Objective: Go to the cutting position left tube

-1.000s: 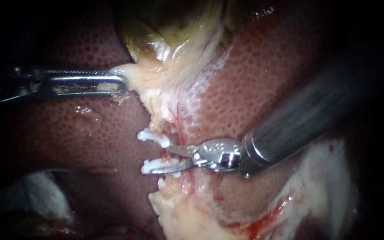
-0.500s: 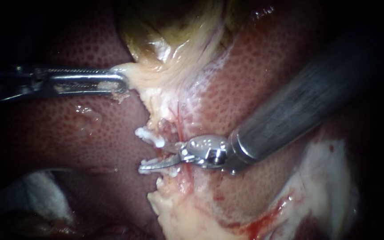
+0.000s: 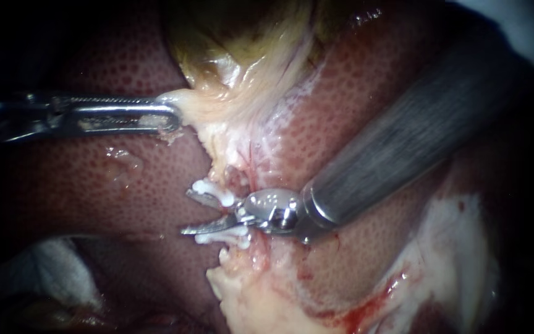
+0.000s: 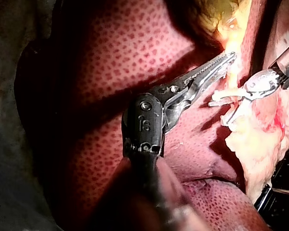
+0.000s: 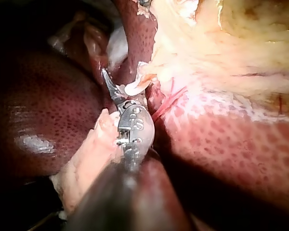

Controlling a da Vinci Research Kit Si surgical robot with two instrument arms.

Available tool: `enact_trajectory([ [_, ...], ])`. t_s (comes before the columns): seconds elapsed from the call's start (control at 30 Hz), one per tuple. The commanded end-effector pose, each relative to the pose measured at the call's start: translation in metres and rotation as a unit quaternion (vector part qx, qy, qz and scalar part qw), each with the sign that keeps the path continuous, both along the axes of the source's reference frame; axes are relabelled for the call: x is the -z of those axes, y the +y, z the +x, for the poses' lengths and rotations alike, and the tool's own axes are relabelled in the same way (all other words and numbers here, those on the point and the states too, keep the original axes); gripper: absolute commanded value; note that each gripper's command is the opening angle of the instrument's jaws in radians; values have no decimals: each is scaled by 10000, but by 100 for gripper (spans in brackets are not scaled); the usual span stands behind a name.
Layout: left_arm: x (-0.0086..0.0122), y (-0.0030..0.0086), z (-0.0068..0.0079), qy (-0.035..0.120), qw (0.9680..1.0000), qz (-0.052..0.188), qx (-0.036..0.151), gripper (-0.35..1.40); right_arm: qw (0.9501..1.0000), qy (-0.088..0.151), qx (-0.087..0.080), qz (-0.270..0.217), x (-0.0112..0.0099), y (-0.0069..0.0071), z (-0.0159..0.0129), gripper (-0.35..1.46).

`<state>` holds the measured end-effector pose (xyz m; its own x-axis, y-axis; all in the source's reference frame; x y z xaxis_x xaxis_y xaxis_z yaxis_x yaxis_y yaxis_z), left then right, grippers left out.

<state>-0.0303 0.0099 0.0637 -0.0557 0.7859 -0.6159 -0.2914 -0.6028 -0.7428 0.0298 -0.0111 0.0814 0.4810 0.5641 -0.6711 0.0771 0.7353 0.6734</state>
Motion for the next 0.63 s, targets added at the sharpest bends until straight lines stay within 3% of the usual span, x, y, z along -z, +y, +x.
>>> enact_trajectory([
  [0.03,0,0,0,1,10000,-1,1,-35,10000,5,4,-1,0,0,1,141],
  [0.3,0,0,0,1,10000,-2,0,-35,10000,10,16,23,-1,0,0,140],
  [0.33,-1,0,0,1,10000,-2,1,-35,10000,11,17,23,-1,0,0,130],
  [0.63,-1,0,-1,3,10000,-3,3,-35,10000,13,20,23,-1,0,-1,130],
])
